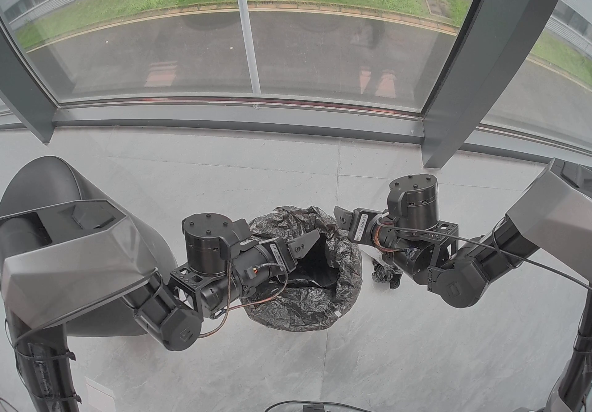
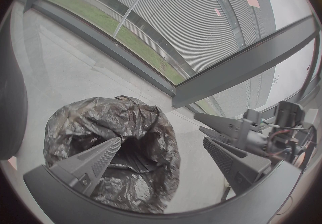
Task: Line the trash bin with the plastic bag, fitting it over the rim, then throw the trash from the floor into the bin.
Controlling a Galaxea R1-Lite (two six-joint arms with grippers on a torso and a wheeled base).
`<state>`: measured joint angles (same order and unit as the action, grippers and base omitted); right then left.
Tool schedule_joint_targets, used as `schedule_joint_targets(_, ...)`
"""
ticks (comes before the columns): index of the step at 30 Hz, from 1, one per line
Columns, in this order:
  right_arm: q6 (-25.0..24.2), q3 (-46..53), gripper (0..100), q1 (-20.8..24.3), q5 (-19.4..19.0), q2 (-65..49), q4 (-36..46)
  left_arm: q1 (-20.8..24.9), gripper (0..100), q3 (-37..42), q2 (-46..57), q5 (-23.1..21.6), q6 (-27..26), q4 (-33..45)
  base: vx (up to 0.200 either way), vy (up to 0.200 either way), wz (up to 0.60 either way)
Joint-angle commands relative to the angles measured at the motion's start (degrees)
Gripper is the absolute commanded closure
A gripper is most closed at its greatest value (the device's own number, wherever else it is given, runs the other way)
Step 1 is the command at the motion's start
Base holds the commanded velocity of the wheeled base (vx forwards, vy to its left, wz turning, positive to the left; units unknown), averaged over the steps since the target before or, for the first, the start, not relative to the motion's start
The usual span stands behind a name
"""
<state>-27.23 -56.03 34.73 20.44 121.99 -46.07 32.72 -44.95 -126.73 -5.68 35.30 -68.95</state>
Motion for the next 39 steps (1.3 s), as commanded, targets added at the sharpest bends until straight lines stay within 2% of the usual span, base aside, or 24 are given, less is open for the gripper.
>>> schedule_joint_targets(1, 0.08, 1.27, 0, -0.45, -1.28, -0.79, -1.48, -1.52, 0, -5.33, -6.60, 1.29, -1.55, 0.48, 0.000, 0.000, 0.00)
schedule_joint_targets(8, 0.08, 1.45, 0, -0.45, -1.46, -0.44, -1.57, -4.86, 0, -7.52, -7.92, 2.34, -3.49, 0.48, 0.000, 0.000, 0.00)
schedule_joint_targets(15, 0.08, 1.80, 0, -0.54, -1.46, -0.44, -1.66, -5.30, 0, -8.84, -9.23, 3.04, -3.75, 0.31, 0.000, 0.000, 0.00)
schedule_joint_targets(24, 0.08, 1.71, 0, -1.07, -1.46, -0.26, -1.66, -2.75, 0, -7.88, -8.97, 3.13, -2.52, -0.22, 0.000, 0.000, 0.00)
schedule_joint_targets(34, 0.08, 1.71, 0, -1.33, -1.46, -0.17, -1.66, -1.96, 0, -5.59, -8.53, 3.13, 0.12, -0.31, 0.000, 0.000, 0.00)
schedule_joint_targets(39, -0.01, 1.98, 0, -1.33, -3.04, 0.00, -1.57, 3.58, 0, 2.58, 1.49, 3.13, 7.06, -0.31, 0.000, 0.000, 0.00)
